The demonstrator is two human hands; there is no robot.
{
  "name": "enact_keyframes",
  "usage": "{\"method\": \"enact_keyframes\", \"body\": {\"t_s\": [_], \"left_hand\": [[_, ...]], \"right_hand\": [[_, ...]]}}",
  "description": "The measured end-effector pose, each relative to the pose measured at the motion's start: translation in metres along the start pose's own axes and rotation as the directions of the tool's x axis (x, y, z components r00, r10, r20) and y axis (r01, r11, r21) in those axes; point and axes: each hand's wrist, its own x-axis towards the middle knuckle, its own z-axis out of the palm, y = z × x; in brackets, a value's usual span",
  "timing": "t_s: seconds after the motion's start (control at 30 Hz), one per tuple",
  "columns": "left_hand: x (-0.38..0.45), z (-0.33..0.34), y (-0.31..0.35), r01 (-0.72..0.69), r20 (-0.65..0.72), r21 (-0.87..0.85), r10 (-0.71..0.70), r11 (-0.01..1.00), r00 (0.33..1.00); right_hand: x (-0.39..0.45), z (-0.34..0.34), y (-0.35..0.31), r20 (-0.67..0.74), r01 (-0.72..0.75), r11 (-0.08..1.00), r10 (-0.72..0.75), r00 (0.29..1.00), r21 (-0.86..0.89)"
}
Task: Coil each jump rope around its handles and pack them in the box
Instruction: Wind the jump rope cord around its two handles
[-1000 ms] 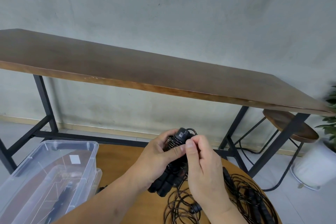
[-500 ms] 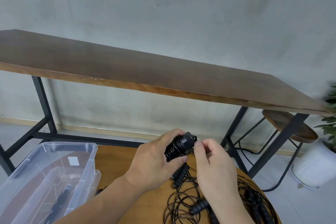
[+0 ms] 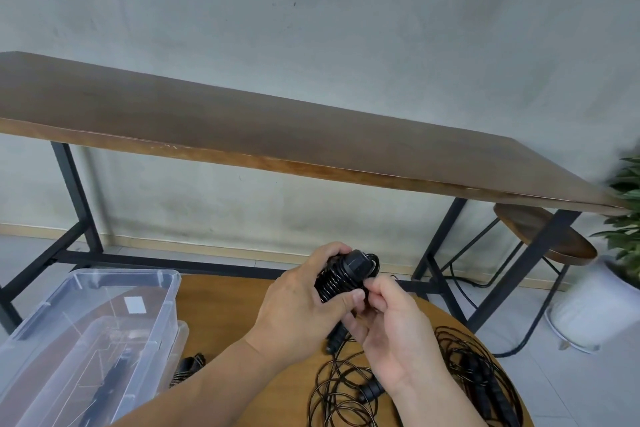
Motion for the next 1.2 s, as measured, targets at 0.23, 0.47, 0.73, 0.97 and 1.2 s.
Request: {"method": "enact_keyframes", "body": {"t_s": [0.23,0.47,0.73,0.97,1.2], "left_hand": [[0.002,0.008,-0.003,0.086,-0.017,-0.190,-0.091,0.978,0.996],[-0.002,0.009,-0.007,0.128,0.019,-0.086,-0.126,0.988,0.992],[0.005,0.008,0.017,0.095,-0.033,0.365,-0.089,0.926,0.995],[0.006,0.014,0.011,0.132,0.080,0.294,-0.162,0.947,0.984],[0.009,0.002,-0.003,0.576,0.197,-0.456,-0.554,0.679,0.809]], "right_hand": [[0.007,-0.005,0.007,0.016,0.015,1.000,-0.016,1.000,0.025],[0.010,-0.017,0.014,0.008,0.037,0.990,-0.036,0.999,-0.140],[0.016,-0.015,0.013,-0.004,0.103,0.980,-0.105,0.994,-0.170],[0.018,-0.016,0.017,0.132,0.144,0.968,-0.119,0.984,-0.205],[0.042,-0.032,0.025,0.028,0.020,1.000,-0.020,0.999,-0.003]]}}
